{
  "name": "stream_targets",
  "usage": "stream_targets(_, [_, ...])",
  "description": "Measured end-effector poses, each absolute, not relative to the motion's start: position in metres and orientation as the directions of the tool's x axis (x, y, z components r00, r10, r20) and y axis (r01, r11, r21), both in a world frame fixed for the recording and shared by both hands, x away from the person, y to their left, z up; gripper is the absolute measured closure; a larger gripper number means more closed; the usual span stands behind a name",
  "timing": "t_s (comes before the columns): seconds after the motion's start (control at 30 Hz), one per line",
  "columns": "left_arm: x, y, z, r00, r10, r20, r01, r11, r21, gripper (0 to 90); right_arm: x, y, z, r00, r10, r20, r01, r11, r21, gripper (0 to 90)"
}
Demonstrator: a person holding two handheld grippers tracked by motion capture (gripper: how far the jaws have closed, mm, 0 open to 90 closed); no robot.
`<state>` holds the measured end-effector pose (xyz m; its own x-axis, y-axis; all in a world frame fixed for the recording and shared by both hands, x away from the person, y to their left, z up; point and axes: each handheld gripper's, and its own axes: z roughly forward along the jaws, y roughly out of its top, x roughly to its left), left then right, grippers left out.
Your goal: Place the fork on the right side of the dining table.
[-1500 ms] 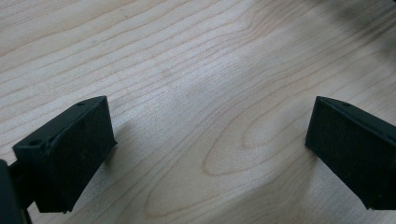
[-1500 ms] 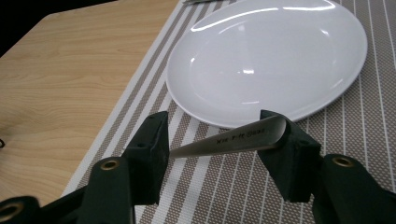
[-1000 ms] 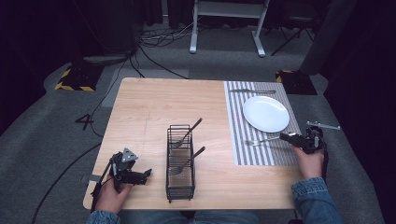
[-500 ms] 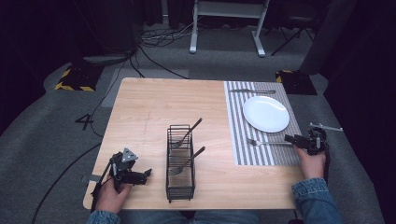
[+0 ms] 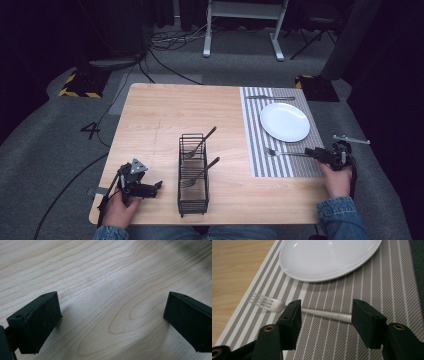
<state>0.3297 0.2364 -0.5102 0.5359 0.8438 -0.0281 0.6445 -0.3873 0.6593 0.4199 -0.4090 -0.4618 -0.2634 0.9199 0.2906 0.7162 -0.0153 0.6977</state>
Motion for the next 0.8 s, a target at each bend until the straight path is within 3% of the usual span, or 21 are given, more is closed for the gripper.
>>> stream_targets(0.43, [0.330, 0.236, -0.510, 0.535, 0.844, -0.033, 0.646, -0.383, 0.661, 1.2, 0.425, -0.407, -0.484, -0.224, 0.921, 0.318, 0.793, -0.018, 0.609, 42.7])
stream_targets(0.8, [0.330, 0.236, -0.510, 0.535, 0.844, -0.033, 0.646, -0.383, 0.661, 1.2, 0.442, -0.411, -0.491, -0.221, 0.918, 0.330, 0.758, -0.051, 0.650, 41.7])
